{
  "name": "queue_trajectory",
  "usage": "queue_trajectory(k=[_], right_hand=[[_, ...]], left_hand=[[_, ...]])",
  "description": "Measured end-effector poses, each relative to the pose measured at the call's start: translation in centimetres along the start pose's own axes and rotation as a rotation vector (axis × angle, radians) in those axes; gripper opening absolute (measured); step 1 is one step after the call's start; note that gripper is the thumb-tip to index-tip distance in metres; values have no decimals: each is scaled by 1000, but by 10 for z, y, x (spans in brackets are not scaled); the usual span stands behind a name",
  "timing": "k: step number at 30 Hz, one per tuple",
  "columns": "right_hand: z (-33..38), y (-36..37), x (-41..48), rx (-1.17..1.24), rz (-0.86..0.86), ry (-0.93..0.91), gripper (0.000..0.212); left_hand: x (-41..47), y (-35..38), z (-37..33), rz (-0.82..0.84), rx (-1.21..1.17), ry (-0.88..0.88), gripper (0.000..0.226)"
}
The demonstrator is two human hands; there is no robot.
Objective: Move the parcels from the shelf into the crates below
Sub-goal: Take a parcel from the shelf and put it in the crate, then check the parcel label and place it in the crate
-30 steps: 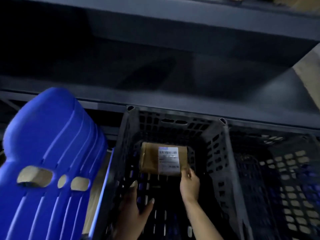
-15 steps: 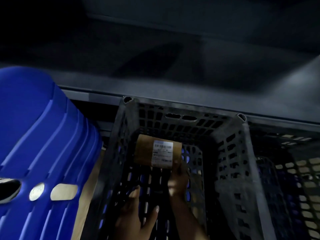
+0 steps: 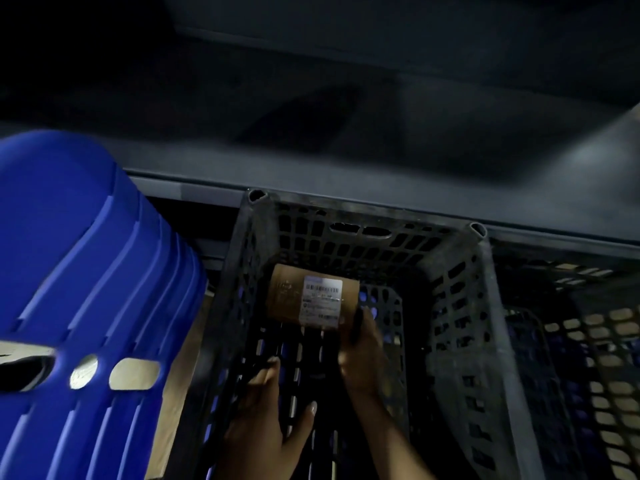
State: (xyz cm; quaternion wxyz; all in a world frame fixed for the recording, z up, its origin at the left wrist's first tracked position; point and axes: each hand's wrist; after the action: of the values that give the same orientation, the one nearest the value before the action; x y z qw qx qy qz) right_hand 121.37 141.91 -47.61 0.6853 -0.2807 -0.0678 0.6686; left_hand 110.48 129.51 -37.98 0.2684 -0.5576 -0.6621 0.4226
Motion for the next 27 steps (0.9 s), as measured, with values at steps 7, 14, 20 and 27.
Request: queue_trajectory(k=[7, 14, 20, 27], right_hand=[[37, -59, -9, -745, 208, -68, 75], [137, -129, -43, -727, 107, -298, 74], [225, -193, -75, -613, -31, -534, 82], [309, -263, -84, -516, -171, -673, 81]], left_hand=[[4, -49, -36, 104, 57, 88, 88], [14, -137, -89, 4, 114, 283, 84], [17, -221, -140, -205, 166, 311, 86], [24, -304, -205, -386, 179, 405, 85]])
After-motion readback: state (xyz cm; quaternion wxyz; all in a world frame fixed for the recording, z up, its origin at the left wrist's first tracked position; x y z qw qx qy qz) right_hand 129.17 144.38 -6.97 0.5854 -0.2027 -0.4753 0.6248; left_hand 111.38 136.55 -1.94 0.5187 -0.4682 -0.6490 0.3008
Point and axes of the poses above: each hand's wrist, its own x-axis towards the middle knuckle, its own y-axis out of the palm, z = x × y, and after that the axes turned 10 degrees about y, right-handed
